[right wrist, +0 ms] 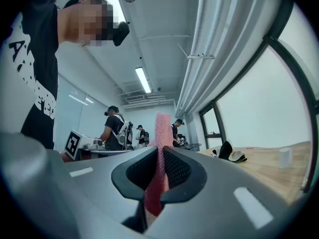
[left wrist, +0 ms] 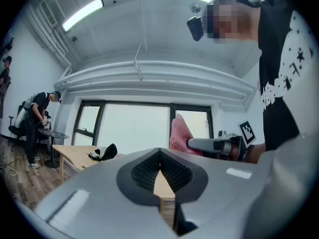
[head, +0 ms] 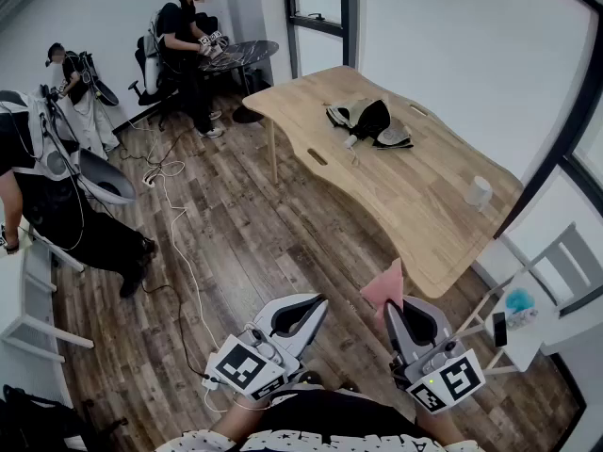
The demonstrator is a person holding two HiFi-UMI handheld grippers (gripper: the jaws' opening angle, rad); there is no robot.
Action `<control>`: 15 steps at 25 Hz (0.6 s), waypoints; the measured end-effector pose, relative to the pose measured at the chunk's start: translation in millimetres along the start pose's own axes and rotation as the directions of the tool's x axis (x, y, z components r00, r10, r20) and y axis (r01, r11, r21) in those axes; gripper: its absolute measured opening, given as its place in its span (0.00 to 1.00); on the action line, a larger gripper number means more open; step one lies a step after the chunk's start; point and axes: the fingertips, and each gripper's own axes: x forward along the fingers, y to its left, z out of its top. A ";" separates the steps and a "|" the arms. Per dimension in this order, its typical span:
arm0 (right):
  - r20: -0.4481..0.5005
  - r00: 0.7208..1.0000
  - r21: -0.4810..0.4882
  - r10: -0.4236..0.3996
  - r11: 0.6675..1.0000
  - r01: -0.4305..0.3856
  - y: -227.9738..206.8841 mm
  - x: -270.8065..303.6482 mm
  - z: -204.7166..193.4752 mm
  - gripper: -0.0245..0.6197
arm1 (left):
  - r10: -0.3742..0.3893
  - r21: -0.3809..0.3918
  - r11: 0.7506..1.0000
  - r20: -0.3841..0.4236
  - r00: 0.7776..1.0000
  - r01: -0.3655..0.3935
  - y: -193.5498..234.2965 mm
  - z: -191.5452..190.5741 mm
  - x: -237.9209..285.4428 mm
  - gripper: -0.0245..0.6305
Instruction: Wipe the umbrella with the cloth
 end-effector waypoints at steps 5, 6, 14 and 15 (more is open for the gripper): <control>0.005 1.000 0.001 0.008 1.000 -0.008 -3.7 -1.5 2.6 0.10 | 0.004 0.000 1.000 -0.003 1.000 -0.004 -2.0 -0.5 4.8 0.03; 0.006 1.000 0.003 0.006 1.000 -0.006 -4.9 -2.2 3.1 0.10 | 0.004 0.000 1.000 -0.003 1.000 -0.004 -2.7 -0.5 5.6 0.03; 0.025 1.000 0.019 -0.003 1.000 0.003 -10.3 -11.1 4.2 0.10 | -0.002 -0.001 1.000 -0.005 1.000 0.002 -9.5 -3.3 8.7 0.03; 0.028 1.000 0.021 -0.006 1.000 0.005 -12.2 -13.0 4.6 0.10 | -0.003 0.001 1.000 -0.006 1.000 0.003 -11.0 -3.8 10.1 0.03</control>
